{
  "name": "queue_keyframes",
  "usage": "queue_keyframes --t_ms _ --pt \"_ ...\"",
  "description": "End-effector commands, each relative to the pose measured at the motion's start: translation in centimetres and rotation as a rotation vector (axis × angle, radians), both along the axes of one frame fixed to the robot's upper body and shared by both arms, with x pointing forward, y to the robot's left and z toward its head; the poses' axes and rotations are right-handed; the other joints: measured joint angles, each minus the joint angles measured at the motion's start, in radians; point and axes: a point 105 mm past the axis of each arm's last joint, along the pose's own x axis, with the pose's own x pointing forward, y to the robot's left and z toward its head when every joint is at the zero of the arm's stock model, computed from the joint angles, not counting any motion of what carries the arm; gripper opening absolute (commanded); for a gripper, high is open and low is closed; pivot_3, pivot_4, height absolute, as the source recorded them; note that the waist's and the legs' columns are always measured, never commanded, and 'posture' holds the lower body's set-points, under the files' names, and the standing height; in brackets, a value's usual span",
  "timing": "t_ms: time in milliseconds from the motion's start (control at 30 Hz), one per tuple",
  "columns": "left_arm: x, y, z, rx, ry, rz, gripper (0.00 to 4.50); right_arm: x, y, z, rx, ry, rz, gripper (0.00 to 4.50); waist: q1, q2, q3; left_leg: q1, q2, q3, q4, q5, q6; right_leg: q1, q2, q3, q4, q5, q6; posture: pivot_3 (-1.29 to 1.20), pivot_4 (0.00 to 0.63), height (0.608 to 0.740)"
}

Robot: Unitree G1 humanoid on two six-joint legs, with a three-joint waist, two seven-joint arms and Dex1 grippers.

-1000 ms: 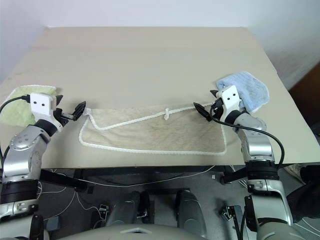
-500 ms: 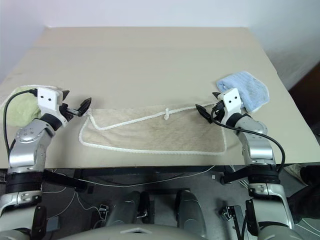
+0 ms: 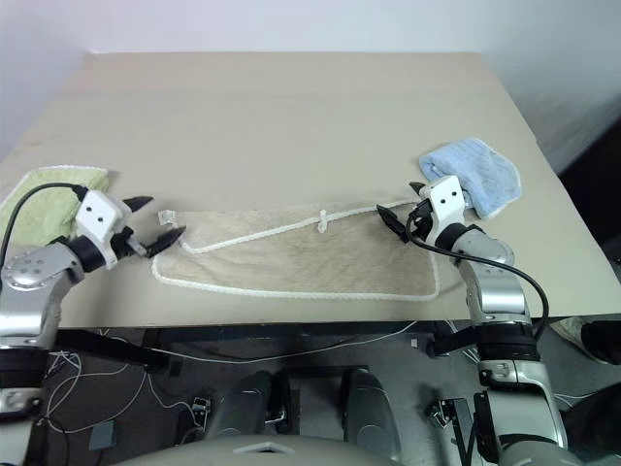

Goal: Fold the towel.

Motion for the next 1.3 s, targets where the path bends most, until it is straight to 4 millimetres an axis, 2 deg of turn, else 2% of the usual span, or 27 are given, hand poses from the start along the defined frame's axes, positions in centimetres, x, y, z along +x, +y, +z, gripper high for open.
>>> queue_keyframes --t_ms 33,167,300,400,533,767,1100,1300 --pt "-0.7 -1.5 0.0 0.05 0.029 -0.15 4.5 -0.3 -0.1 1.4 -0.005 -0.054 -0.004 4.46 0.002 0.0 0.0 0.0 0.0 0.0 0.0 0.0 0.0 0.0 0.0 0.0 0.0 0.0 0.0 0.0 0.15 0.74" --pt "0.0 -3.1 -0.3 0.049 0.057 -0.222 4.5 -0.5 -0.2 1.3 -0.005 -0.053 -0.013 4.46 0.004 0.0 0.0 0.0 0.0 0.0 0.0 0.0 0.0 0.0 -0.001 0.0 0.0 0.0 0.0 0.0 0.15 0.74" --pt "0.6 -4.3 -1.8 0.087 0.096 -0.275 4.5 -0.7 -0.2 1.4 -0.002 -0.058 -0.026 4.46 0.001 0.0 0.0 0.0 0.0 0.0 0.0 0.0 0.0 0.0 0.0 0.0 0.001 0.0 0.0 0.0 0.15 0.74" --pt "1.0 -4.5 -2.9 0.152 0.114 -0.286 4.5 -1.0 -0.5 1.3 -0.002 -0.058 -0.039 4.46 0.001 0.0 0.0 0.0 0.0 0.0 0.0 0.0 0.001 0.0 0.0 0.0 0.001 0.0 0.0 0.0 0.15 0.74" --pt "1.9 -3.6 -3.4 0.267 0.095 -0.261 4.5 -1.4 -0.8 1.4 -0.002 -0.059 -0.058 4.46 0.004 0.002 -0.002 0.001 -0.001 0.0 0.001 0.0 0.001 0.001 0.0 0.0 0.001 0.0 0.001 0.0 0.15 0.74" --pt "2.8 -1.8 -2.4 0.322 0.041 -0.207 4.5 -1.6 -0.8 1.4 -0.001 -0.054 -0.063 4.46 -0.002 0.004 -0.003 0.002 0.0 0.0 0.001 0.0 0.001 0.001 0.0 0.0 0.002 0.0 0.0 0.0 0.15 0.74" --pt "1.1 0.5 -2.0 0.437 0.021 -0.224 4.5 -1.1 -0.2 1.4 0.001 -0.048 -0.043 4.46 -0.004 0.005 -0.003 0.002 0.0 0.0 0.001 0.0 0.001 0.001 0.0 0.001 0.002 -0.001 0.001 0.0 0.15 0.74" --pt "1.1 0.7 -1.9 0.481 -0.012 -0.232 4.5 -0.8 0.2 1.3 0.003 -0.047 -0.034 4.46 -0.002 0.005 -0.003 0.002 0.0 0.0 0.001 0.0 0.001 0.001 0.0 0.001 0.002 -0.001 0.001 0.0 0.15 0.74"
